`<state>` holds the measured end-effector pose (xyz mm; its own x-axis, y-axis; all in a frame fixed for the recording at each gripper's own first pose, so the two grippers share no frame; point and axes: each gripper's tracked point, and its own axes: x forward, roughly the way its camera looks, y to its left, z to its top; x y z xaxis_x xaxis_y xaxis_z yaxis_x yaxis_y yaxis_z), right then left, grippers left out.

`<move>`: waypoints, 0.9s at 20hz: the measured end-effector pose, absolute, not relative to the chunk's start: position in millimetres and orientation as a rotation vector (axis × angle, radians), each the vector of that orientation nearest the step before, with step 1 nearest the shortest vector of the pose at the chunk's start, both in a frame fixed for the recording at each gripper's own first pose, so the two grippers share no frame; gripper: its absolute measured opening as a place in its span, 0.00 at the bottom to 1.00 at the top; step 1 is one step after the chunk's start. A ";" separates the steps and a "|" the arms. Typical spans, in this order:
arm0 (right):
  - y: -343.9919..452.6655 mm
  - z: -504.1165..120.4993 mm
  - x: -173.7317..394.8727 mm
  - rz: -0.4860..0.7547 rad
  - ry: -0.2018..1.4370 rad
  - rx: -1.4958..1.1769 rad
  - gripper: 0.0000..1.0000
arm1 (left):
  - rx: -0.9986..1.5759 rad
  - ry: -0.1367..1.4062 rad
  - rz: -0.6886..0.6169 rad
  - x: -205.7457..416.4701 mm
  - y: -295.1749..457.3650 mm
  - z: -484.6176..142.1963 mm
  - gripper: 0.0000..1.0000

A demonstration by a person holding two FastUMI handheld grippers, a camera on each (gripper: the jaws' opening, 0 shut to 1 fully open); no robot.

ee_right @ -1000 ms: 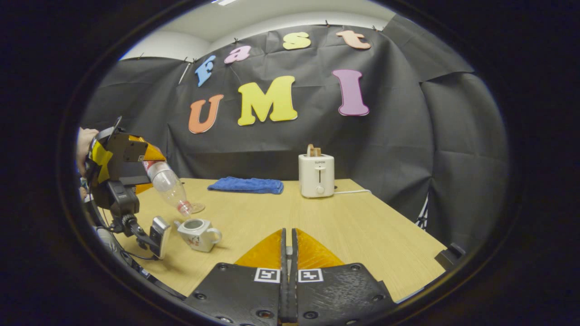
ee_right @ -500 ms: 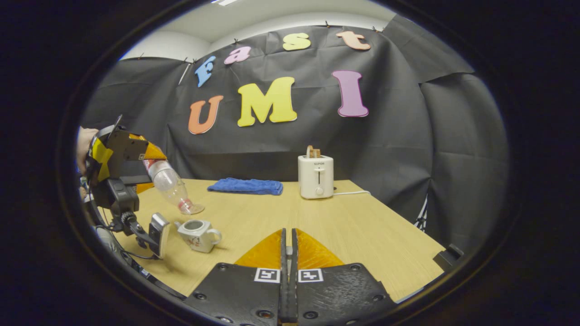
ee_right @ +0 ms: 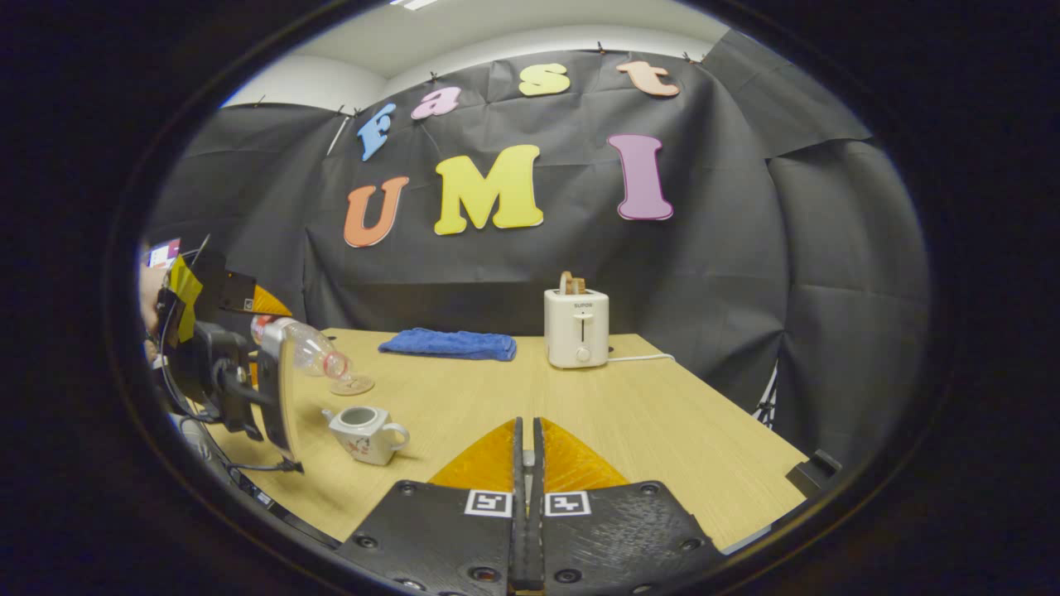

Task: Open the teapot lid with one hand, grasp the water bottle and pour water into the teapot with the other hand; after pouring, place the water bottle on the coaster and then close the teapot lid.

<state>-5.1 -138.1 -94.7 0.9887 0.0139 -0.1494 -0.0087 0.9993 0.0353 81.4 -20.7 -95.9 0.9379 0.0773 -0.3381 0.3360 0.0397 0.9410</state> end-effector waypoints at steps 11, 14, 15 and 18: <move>-112.5 -82.8 -1.1 0.046 0.156 0.039 0.00 | 0.421 0.287 -0.094 84.2 14.3 -73.9 0.75; -105.6 -79.9 0.6 0.052 0.155 0.017 0.00 | 0.192 0.239 -0.102 88.8 9.3 -68.3 0.75; -104.3 -78.9 0.1 0.052 0.155 0.014 0.00 | 0.148 0.216 -0.097 95.4 8.3 -62.9 0.75; -101.4 -79.3 3.9 0.047 0.160 0.006 0.00 | 0.055 0.149 -0.105 128.9 5.5 -43.5 0.75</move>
